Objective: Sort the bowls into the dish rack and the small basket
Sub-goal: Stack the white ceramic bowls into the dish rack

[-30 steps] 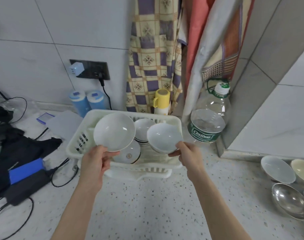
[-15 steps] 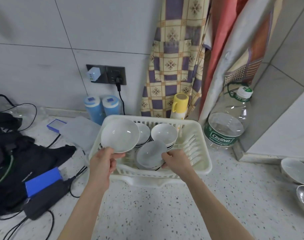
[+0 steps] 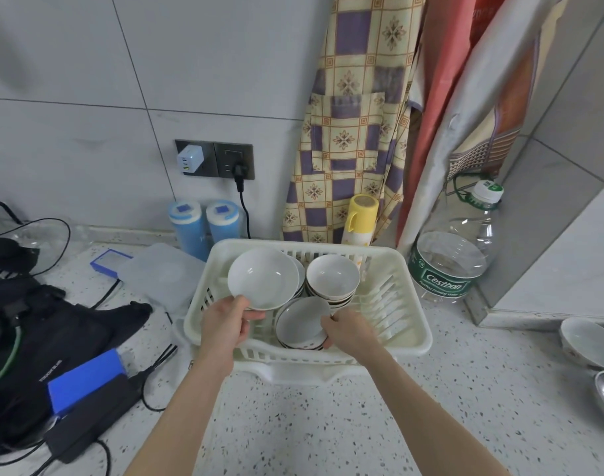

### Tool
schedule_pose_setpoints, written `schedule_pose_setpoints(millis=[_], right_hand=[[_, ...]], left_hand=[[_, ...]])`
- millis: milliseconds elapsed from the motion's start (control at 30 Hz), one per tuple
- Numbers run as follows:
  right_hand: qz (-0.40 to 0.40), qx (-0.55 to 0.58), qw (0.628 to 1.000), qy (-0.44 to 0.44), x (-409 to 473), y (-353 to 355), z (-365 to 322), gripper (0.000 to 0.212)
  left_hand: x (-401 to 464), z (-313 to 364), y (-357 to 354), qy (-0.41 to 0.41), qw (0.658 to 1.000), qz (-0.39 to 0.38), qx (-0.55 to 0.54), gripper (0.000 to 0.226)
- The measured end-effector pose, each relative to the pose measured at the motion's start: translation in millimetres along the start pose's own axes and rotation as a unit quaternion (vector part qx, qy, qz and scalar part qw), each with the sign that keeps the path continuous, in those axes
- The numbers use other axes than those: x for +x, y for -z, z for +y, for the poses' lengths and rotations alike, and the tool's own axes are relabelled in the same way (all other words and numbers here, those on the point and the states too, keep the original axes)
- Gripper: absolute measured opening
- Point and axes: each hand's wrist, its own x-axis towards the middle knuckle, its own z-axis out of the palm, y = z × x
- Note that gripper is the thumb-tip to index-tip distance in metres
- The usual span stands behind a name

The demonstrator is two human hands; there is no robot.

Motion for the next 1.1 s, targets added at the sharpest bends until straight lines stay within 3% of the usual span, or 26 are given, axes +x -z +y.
schedule_pose_setpoints(millis=[567, 700, 867, 967, 1100], right_hand=[[0.04, -0.064, 0.997, -0.019, 12.6, -5.3, 8.6, 0.028], [0.081, -0.074, 0.994, -0.024, 7.5, -5.2, 9.7, 0.048], [0.135, 0.105, 0.985, 0.031, 0.2, 2.2, 10.7, 0.039], [0.086, 0.197, 0.974, 0.076, -9.3, 10.7, 9.5, 0.033], [0.018, 0.228, 0.967, 0.111, -15.3, 12.9, 9.3, 0.022]], left_hand=[[24.7, 1.9, -4.0, 0.027, 0.993, -0.066, 0.092, 0.021], [28.8, 0.4, -0.9, 0.036, 0.988, -0.098, 0.111, 0.022], [33.1, 2.3, -0.1, 0.067, 0.976, -0.137, 0.158, 0.025], [33.7, 5.1, -5.3, 0.094, 0.964, -0.158, 0.192, 0.027], [32.2, 8.7, -15.6, 0.113, 0.95, -0.184, 0.227, 0.026]])
